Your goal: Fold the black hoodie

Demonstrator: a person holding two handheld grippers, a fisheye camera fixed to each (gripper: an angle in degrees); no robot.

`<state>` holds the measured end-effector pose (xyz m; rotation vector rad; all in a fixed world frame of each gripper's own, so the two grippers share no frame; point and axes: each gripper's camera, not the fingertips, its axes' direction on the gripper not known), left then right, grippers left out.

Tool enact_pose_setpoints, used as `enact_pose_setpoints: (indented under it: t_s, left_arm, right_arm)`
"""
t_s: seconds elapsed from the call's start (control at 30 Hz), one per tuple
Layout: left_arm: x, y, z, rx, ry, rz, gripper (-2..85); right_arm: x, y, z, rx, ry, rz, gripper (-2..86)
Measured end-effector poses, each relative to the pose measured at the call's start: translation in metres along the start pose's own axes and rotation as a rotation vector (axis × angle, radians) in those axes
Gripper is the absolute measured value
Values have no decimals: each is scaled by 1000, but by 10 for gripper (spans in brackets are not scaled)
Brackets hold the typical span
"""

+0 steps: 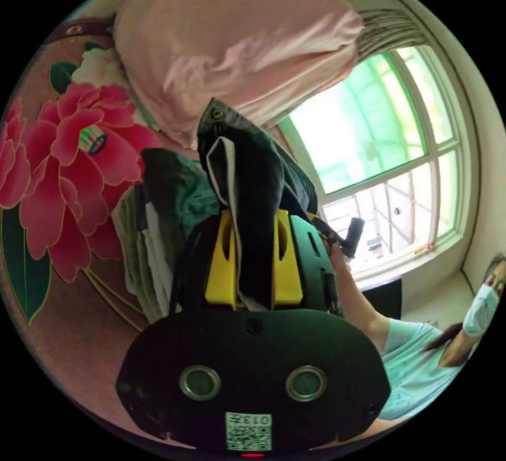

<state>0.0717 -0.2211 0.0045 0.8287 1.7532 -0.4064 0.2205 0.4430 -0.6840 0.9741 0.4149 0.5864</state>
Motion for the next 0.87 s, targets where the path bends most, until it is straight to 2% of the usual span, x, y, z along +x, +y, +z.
enact_pose_setpoints:
  t_s: [0.07, 0.17, 0.3, 0.4, 0.43, 0.5, 0.53, 0.57, 0.6, 0.67, 0.73, 0.87]
  left_arm:
    - [-27, 1, 22, -33, -49, -5, 107]
    - [-48, 12, 29, 34, 40, -26, 104]
    - [-54, 27, 26, 65, 99, -2, 109]
    - [-51, 50, 8, 128, 163, -17, 128]
    - [-47, 68, -10, 182, 168, -10, 143]
    - [-40, 105, -44, 254, 164, -4, 171]
    - [-34, 135, -68, 262, 148, 5, 183]
    - [-24, 169, -92, 234, 97, 34, 185]
    - [-18, 188, -103, 210, 54, 50, 186]
    - [9, 275, -143, 98, -147, 71, 176]
    - [28, 348, -170, 68, -267, 34, 159]
    - [71, 519, -225, 130, -504, -160, 91]
  right_arm:
    - [33, 5, 56, -107, 72, 15, 82]
    - [47, 15, 71, -9, 45, 29, 88]
    - [27, 28, 71, 71, 102, -43, 98]
    - [34, 32, 59, 116, -44, 81, 108]
    - [43, 34, 46, 120, -149, 159, 103]
    - [43, 51, 1, 295, -268, 206, 88]
    - [37, 73, -36, 481, -336, 228, 79]
    - [25, 93, -71, 592, -387, 231, 76]
    - [14, 101, -87, 612, -386, 210, 74]
    - [-56, 134, -140, 580, -233, 65, 67]
    - [-118, 160, -160, 526, -130, -12, 57]
    - [-268, 212, -145, 389, -39, -118, 22]
